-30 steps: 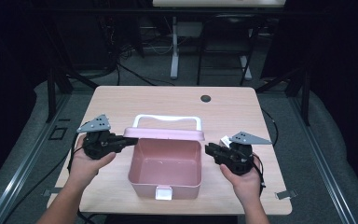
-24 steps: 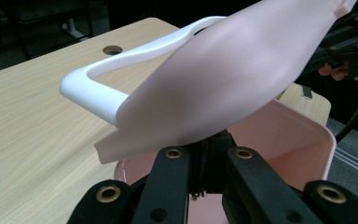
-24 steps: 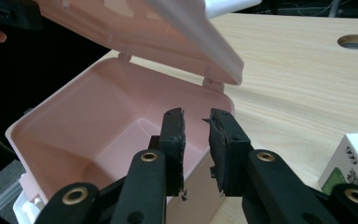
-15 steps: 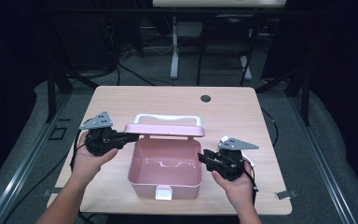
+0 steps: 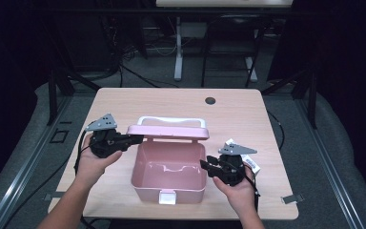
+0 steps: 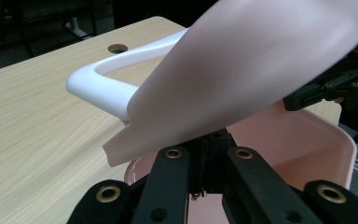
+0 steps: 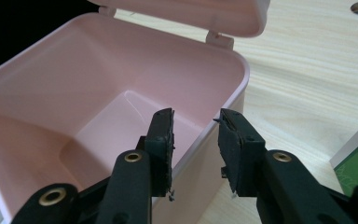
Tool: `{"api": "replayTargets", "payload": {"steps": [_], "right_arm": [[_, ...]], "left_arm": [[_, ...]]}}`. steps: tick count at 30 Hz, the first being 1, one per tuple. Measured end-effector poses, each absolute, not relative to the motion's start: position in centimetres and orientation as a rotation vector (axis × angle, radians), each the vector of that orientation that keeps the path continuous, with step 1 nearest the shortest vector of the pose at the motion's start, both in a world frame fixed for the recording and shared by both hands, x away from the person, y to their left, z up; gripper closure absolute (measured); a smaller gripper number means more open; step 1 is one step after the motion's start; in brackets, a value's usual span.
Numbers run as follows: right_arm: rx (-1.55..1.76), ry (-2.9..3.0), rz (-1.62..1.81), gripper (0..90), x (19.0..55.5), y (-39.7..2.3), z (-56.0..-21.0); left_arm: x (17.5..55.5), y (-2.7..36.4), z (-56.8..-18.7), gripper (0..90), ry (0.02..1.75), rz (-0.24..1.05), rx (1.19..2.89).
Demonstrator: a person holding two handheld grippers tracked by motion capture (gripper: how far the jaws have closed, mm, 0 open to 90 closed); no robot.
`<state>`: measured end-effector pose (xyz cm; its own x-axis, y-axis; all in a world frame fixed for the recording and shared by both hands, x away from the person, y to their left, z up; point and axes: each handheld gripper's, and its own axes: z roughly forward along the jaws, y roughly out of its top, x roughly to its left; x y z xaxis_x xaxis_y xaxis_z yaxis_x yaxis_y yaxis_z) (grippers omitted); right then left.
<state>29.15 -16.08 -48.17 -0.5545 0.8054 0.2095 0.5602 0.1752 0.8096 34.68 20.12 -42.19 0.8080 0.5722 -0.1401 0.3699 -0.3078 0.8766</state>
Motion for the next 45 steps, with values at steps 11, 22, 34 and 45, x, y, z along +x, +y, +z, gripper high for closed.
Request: {"api": "replayTargets", "payload": {"steps": [11,22,34,45], "right_arm": [[1.334,2.189,1.335,64.4,29.4,-16.2,-48.7],[1.333,2.19,1.335,64.3,29.4,-16.2,-48.7],[1.335,2.187,1.337,64.2,29.4,-16.2,-48.7],[1.333,2.182,1.338,64.0,29.4,-16.2,-48.8]], "left_arm": [[35.6,20.6,-43.2,89.3,0.758,0.246,1.915],[35.9,20.5,-43.8,89.2,0.767,0.273,1.926],[36.5,20.5,-44.8,88.8,0.791,0.289,1.918],[36.8,20.7,-45.3,87.9,0.806,0.3,1.913]]}}
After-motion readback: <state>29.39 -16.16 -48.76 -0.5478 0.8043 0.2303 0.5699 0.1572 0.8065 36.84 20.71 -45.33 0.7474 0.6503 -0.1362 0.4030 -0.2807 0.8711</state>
